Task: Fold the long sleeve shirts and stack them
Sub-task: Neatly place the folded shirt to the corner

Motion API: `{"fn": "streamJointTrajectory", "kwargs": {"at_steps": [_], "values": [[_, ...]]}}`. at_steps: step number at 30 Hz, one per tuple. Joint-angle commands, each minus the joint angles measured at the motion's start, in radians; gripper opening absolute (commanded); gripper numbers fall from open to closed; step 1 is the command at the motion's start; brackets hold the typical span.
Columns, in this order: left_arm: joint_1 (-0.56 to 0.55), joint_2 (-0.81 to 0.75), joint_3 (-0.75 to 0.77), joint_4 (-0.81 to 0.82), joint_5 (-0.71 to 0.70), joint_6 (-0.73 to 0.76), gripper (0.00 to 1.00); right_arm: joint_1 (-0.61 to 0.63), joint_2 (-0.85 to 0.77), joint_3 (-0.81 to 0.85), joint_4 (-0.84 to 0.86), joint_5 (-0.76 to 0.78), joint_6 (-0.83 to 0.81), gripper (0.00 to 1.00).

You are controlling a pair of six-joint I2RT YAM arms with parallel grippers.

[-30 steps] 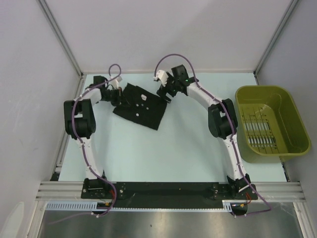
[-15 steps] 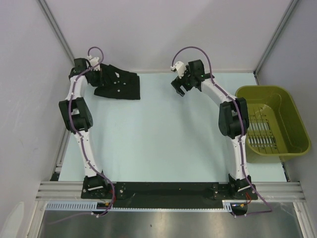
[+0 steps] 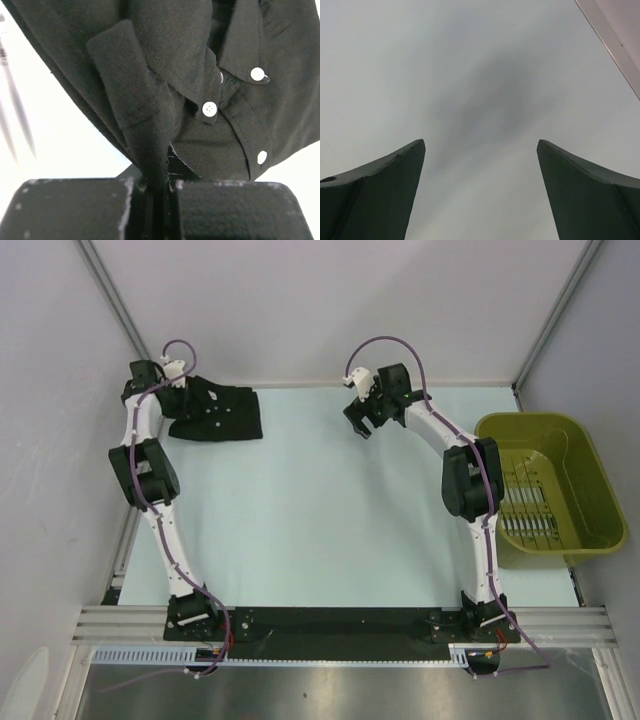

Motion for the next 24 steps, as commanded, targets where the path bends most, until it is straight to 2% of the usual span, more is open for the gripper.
{"fn": "streamJointTrajectory", "kwargs": {"at_steps": [1,9,10,11,12,15,16,17,20,24], "values": [[0.015,-0.006,0.070,0.023,-0.048,0.113,0.00,0.001,-0.058,-0.003,0.011,-0.019,0.020,1.00],[0.027,0.022,0.107,0.059,-0.085,0.184,0.00,0.004,-0.069,-0.018,0.009,-0.016,0.023,1.00],[0.027,0.024,0.107,0.065,-0.089,0.187,0.03,0.004,-0.072,-0.018,0.008,-0.016,0.026,1.00],[0.027,0.022,0.107,0.073,-0.100,0.189,0.12,0.004,-0.072,-0.018,0.008,-0.016,0.028,1.00],[0.027,0.014,0.107,0.084,-0.128,0.181,0.37,0.004,-0.075,-0.017,0.008,-0.015,0.031,1.00],[0.029,-0.018,0.108,0.139,-0.151,0.155,0.68,0.003,-0.088,0.000,0.000,-0.021,0.046,1.00],[0.029,-0.053,0.108,0.179,-0.175,0.146,0.89,0.003,-0.092,0.009,-0.006,-0.022,0.051,1.00],[0.027,-0.070,0.108,0.199,-0.186,0.135,0.99,0.000,-0.101,0.014,-0.006,-0.021,0.061,1.00],[0.012,-0.151,0.110,0.250,-0.279,0.133,0.99,-0.011,-0.129,0.029,-0.012,-0.022,0.077,1.00],[-0.081,-0.265,0.070,0.218,-0.370,0.110,0.99,-0.049,-0.169,0.051,-0.009,-0.048,0.184,1.00]]}}
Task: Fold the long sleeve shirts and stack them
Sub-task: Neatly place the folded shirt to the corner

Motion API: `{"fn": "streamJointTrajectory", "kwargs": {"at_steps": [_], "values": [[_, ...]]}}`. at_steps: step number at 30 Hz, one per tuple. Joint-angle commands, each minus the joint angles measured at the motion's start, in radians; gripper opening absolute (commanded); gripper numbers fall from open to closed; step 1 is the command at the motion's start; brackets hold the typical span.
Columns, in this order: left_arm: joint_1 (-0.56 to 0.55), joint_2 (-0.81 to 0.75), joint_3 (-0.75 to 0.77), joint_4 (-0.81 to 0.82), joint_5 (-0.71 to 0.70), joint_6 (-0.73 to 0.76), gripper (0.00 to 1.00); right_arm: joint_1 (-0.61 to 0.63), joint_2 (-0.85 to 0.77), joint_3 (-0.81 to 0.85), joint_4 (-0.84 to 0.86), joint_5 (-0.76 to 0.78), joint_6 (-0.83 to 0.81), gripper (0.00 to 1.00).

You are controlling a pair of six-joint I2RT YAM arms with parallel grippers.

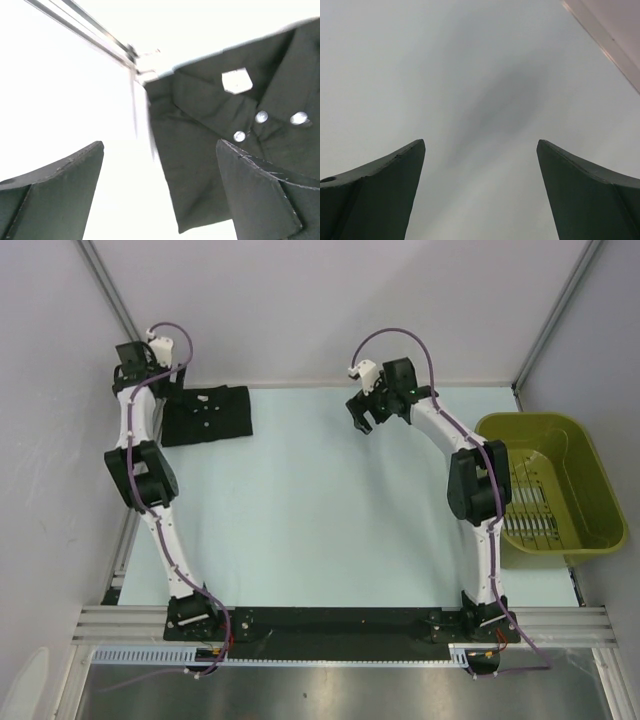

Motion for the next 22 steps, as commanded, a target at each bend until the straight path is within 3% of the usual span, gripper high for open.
{"fn": "streamJointTrajectory", "kwargs": {"at_steps": [1,6,9,11,13,18,22], "values": [[-0.110,-0.250,0.000,0.041,-0.124,-0.027,0.99,-0.053,-0.116,0.073,0.015,-0.043,0.138,1.00],[-0.348,-0.362,-0.053,-0.111,-0.169,-0.064,1.00,-0.168,-0.138,0.148,-0.039,-0.132,0.354,1.00],[-0.446,-0.396,-0.081,-0.223,-0.048,-0.162,0.99,-0.229,-0.182,0.093,-0.056,-0.174,0.471,1.00],[-0.486,-0.437,-0.133,-0.237,0.074,-0.291,0.99,-0.246,-0.234,0.013,-0.042,-0.175,0.471,1.00],[-0.521,-0.475,-0.257,-0.216,0.107,-0.380,1.00,-0.246,-0.320,-0.129,-0.036,-0.174,0.445,1.00],[-0.555,-0.629,-0.632,-0.053,0.067,-0.444,1.00,-0.216,-0.484,-0.408,-0.004,-0.194,0.427,1.00],[-0.555,-0.748,-0.774,-0.010,0.043,-0.438,0.99,-0.158,-0.605,-0.591,0.015,-0.166,0.390,1.00]]}}
